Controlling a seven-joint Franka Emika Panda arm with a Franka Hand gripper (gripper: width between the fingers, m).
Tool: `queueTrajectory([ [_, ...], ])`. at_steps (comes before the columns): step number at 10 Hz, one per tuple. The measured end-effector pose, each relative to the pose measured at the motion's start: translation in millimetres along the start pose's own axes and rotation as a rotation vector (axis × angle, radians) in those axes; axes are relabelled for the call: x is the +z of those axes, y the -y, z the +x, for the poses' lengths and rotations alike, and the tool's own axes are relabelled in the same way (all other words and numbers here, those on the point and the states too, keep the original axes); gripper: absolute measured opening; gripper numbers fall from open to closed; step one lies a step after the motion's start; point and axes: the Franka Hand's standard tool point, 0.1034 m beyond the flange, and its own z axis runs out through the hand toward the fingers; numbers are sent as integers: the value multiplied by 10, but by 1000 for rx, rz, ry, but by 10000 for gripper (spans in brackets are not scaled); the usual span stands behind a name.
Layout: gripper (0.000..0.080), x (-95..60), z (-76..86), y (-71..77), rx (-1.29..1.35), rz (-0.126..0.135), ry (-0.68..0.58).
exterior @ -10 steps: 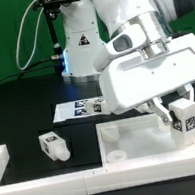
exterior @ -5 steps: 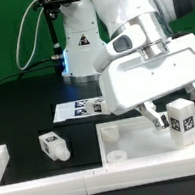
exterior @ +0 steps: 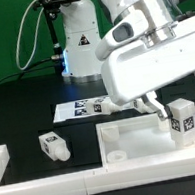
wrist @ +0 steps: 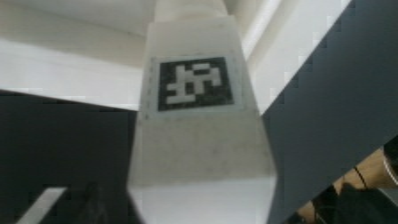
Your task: Assemble one leg
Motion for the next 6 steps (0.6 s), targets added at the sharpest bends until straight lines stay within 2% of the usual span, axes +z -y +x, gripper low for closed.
queueTrajectory([
  [2, 648, 24, -10, -50, 38, 20, 110],
  [3, 648, 17, -30, 15, 62, 26, 141],
  [4, 648, 9, -102, 80, 66, 52, 205],
  [5, 648, -4, -96, 113, 67, 75, 265],
  [6, 648, 8, -34, 72, 69, 63, 231],
])
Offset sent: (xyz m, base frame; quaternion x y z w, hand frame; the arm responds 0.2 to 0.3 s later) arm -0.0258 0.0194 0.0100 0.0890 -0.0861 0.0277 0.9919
